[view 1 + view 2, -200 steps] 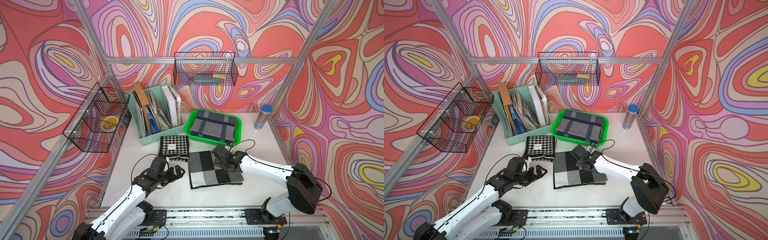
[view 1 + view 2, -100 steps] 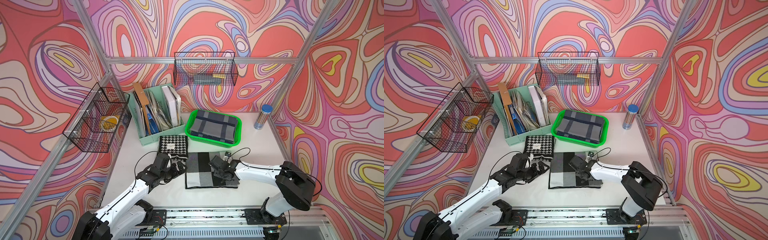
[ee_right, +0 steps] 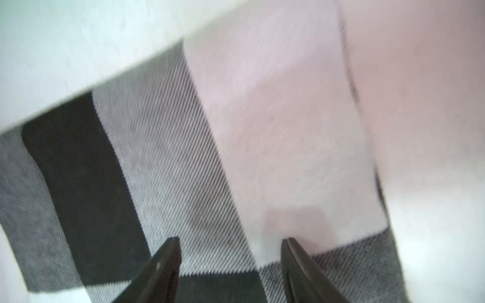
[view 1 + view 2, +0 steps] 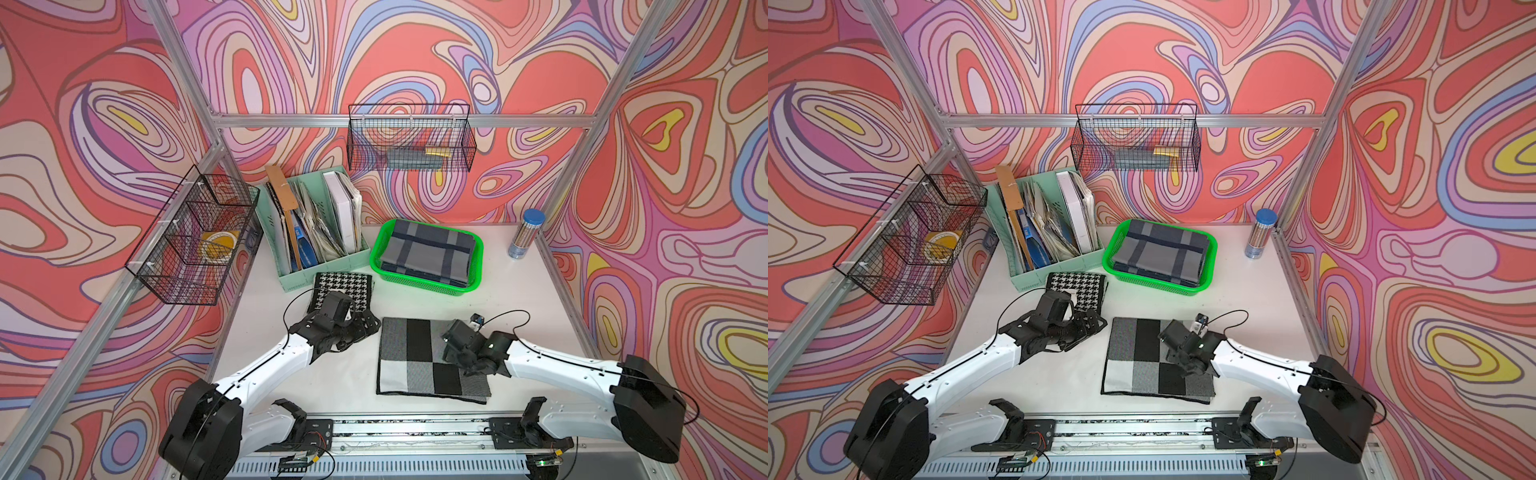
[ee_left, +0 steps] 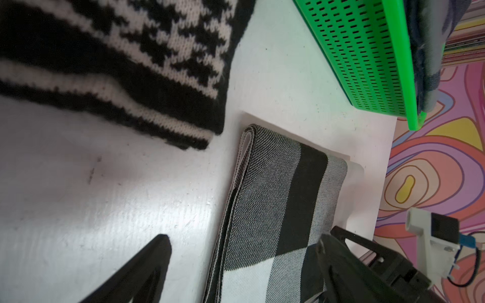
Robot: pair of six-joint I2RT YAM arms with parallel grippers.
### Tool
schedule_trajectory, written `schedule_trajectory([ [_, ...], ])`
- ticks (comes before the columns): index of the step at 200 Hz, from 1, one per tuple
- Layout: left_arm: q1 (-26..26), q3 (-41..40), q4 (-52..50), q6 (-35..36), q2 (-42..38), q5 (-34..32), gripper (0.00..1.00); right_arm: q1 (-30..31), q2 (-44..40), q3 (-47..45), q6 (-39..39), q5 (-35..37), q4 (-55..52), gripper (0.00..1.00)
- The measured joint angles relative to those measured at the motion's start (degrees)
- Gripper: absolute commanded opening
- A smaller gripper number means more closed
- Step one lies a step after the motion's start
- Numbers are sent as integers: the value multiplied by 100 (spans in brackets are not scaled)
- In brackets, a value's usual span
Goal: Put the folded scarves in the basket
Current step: Pick up the scarf at the center of the board.
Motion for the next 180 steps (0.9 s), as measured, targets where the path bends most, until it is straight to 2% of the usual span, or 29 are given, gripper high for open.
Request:
schedule_trajectory([
  [28,-295,105,33,39,186,-50,93,-1106,-372,-55,-822,-568,343,67],
  [52,-514,140,59,57,372,-120,92,-1646,-496,-68,-1281,-857,479,69],
  [84,-525,140,70,52,649,-179,92,-2269,-374,-380,-1628,-1025,610,70],
  [99,-562,140,127,55,756,-170,88,-2430,-223,-555,-1709,-1099,662,70],
  [158,-704,356,127,118,1307,-153,84,-2505,98,-691,-1751,-1423,1475,68],
  [180,-758,354,151,90,1482,-138,80,-2505,175,-732,-1751,-1526,1762,61],
])
